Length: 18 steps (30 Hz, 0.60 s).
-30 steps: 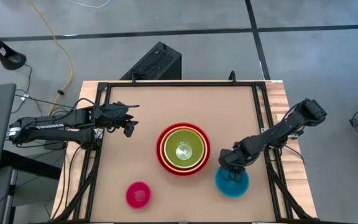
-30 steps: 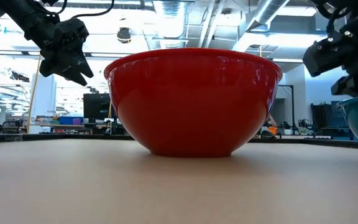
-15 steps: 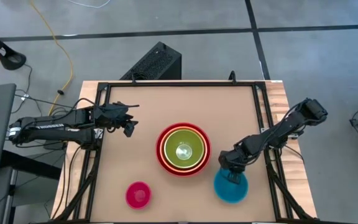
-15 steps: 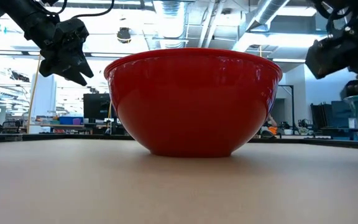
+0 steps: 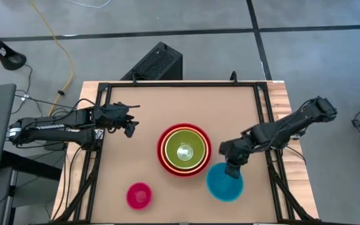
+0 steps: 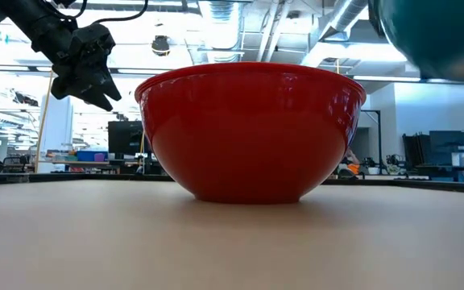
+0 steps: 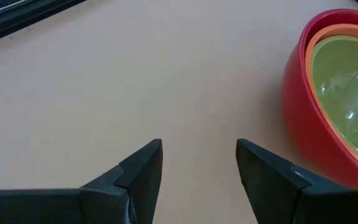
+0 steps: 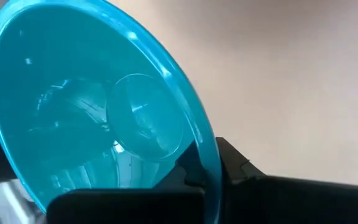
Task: Nest bowls inside each other by size order
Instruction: Stack the blue bowl on top of the green bowl
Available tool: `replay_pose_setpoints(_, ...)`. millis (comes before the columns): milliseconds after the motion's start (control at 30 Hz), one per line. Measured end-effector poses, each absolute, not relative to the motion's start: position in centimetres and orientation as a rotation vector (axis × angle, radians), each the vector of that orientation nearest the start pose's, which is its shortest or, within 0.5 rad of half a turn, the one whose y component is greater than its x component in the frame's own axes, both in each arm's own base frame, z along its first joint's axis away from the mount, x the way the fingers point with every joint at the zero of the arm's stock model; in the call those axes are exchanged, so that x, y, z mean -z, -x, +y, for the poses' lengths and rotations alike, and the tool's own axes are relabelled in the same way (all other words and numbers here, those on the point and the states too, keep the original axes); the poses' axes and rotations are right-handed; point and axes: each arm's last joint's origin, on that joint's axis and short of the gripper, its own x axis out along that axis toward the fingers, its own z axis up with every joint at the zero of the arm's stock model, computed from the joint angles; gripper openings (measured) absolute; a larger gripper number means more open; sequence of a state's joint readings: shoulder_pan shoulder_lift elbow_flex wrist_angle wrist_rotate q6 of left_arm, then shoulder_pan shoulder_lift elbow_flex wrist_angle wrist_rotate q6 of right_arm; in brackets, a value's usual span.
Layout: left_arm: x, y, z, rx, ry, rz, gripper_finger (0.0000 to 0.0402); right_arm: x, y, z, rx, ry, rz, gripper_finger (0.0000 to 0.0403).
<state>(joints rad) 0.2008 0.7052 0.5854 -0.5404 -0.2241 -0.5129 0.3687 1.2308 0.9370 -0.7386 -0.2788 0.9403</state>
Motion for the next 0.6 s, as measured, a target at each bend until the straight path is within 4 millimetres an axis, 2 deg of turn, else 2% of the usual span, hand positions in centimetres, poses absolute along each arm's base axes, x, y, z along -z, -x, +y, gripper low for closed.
replay_pose_setpoints(200,-24.7,-14.1,3.5,-0.569,0.474,0.538,0.0194,-29.3,-22.8,8.0,-0.072,-0.825,1.107,0.0011)
replay_pose_setpoints(400,-24.9,-14.3,3.6,-0.556,0.446,0.519,0.0194,-32.1,-25.7,6.1,-0.040,-0.769,0.969,0.0011)
replay_pose_setpoints(500,-24.9,-14.3,3.6,-0.558,0.433,0.516,0.0194,-32.4,-27.5,4.8,0.023,-0.735,0.927,0.0011)
replay_pose_setpoints(600,-24.9,-14.3,3.6,-0.560,0.432,0.516,0.0194,-31.9,-29.6,3.6,0.063,-0.695,0.920,0.0011)
